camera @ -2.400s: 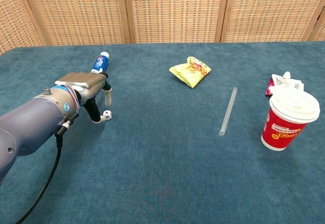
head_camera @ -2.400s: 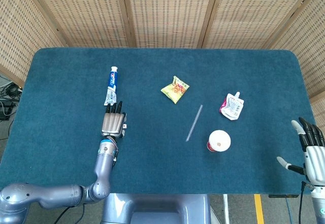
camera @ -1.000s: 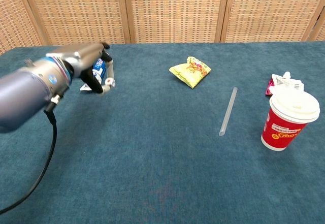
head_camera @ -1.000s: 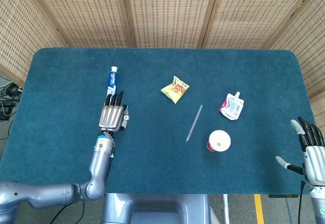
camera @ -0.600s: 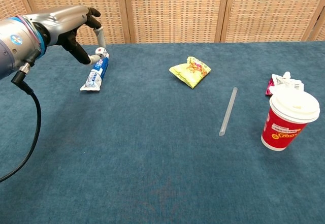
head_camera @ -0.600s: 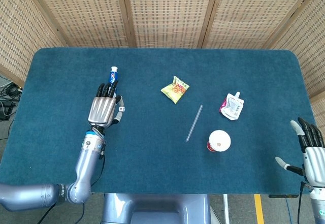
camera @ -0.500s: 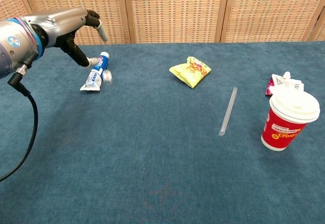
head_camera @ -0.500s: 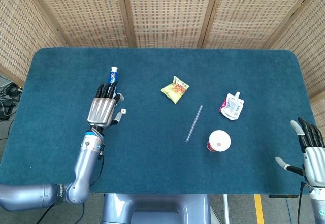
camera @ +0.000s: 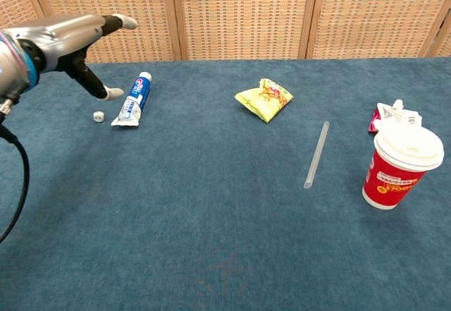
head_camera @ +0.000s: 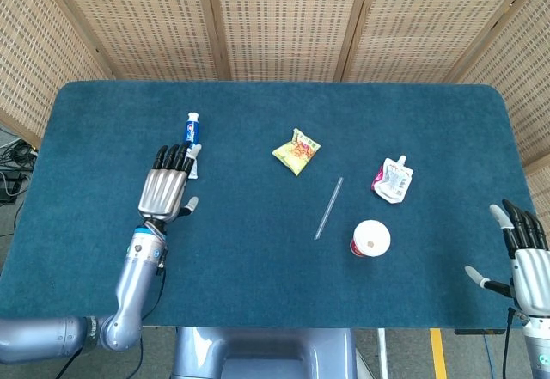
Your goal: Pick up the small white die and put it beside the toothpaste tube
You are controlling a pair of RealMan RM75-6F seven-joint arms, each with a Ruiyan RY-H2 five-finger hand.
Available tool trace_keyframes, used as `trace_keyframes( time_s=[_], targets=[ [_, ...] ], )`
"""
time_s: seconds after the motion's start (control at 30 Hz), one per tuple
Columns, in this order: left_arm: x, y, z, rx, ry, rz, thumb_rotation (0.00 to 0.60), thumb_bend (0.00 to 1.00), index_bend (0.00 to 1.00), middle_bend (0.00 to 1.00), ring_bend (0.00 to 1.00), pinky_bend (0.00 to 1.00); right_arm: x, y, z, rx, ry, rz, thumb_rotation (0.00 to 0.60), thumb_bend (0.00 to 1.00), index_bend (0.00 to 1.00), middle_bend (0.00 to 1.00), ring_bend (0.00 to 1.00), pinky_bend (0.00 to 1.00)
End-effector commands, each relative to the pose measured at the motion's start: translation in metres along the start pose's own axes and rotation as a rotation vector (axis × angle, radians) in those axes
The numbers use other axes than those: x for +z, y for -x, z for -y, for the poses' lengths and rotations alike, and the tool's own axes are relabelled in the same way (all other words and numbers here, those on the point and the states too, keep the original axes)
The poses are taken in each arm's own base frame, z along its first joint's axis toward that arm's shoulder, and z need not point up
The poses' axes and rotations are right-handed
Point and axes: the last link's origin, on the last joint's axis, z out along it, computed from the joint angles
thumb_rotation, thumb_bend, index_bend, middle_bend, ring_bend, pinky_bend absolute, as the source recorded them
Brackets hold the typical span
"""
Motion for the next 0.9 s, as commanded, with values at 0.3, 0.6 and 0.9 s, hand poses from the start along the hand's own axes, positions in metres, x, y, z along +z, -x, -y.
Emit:
trace_keyframes(
  time_s=[0.3, 0.6, 0.9],
  targets=[
    [-0.063, -0.003, 0.076, -0.001, -0.054, -0.087, 0.6, 0.26, 0.0, 0.0, 0.0, 0.0, -0.001, 0.003, 0.001, -0.035, 0.005, 0.018, 0.6, 0.05, 0.0, 0.0, 0.0, 0.0],
    [-0.129, 0.01, 0.134, 0.078, -0.127, -0.134, 0.6, 0.0, 0.0, 0.0, 0.0, 0.0, 0.0, 0.005, 0.003, -0.093, 0.014, 0.012, 0.6, 0.05, 0.0, 0.0, 0.0, 0.0],
    [-0.161, 0.009, 0.154, 0.079, -0.136, -0.139, 0.6, 0.0, 0.0, 0.0, 0.0, 0.0, -0.001, 0.01, 0.009, -0.13, 0.003, 0.022, 0.6, 0.05, 0.0, 0.0, 0.0, 0.0]
  ],
)
